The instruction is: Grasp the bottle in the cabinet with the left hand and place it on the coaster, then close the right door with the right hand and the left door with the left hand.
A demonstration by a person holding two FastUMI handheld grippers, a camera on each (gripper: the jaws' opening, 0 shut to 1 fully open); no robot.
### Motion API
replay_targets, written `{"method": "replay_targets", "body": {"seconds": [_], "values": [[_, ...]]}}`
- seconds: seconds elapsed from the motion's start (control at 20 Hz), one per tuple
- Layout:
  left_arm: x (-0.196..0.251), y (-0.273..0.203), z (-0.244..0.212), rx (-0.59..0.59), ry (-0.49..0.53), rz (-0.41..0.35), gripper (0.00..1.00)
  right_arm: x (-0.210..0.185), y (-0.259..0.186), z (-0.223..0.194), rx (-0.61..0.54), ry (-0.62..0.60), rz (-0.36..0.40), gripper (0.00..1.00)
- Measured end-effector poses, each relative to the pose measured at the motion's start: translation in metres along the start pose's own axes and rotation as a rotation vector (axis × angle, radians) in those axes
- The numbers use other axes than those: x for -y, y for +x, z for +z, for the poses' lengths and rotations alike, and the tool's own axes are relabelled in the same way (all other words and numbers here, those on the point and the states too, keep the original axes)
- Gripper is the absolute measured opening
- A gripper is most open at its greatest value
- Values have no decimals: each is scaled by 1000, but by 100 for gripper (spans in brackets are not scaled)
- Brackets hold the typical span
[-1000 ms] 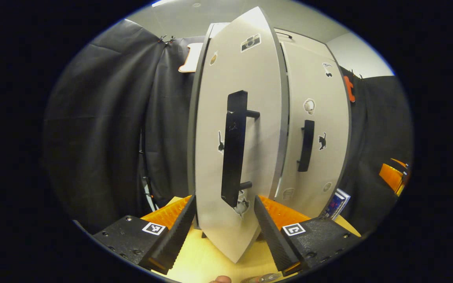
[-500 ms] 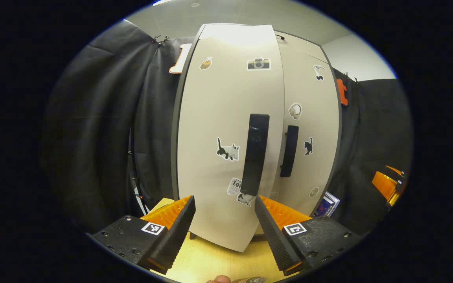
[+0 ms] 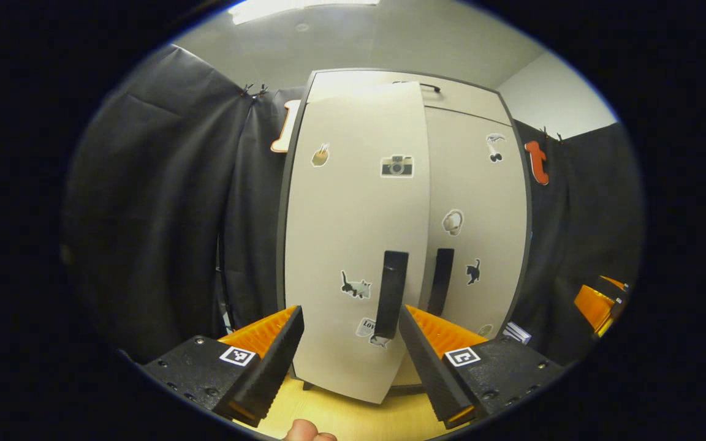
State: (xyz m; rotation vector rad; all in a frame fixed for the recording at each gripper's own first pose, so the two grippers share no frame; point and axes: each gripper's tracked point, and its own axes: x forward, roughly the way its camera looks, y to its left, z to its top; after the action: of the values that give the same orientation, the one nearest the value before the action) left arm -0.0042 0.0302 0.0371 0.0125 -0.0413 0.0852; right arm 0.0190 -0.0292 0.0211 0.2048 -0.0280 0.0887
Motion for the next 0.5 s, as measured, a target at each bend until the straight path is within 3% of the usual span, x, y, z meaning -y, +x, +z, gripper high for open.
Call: {"method": "replay_targets", "body": {"seconds": [0.15,0.5], "values": [[18,-1,1,8,9,-27,93,9,-2,-3,-7,-13,-7,96],[37,0,-14,-32,17,-55,97,20,-8,-5,-11,-61,-13,95]]}}
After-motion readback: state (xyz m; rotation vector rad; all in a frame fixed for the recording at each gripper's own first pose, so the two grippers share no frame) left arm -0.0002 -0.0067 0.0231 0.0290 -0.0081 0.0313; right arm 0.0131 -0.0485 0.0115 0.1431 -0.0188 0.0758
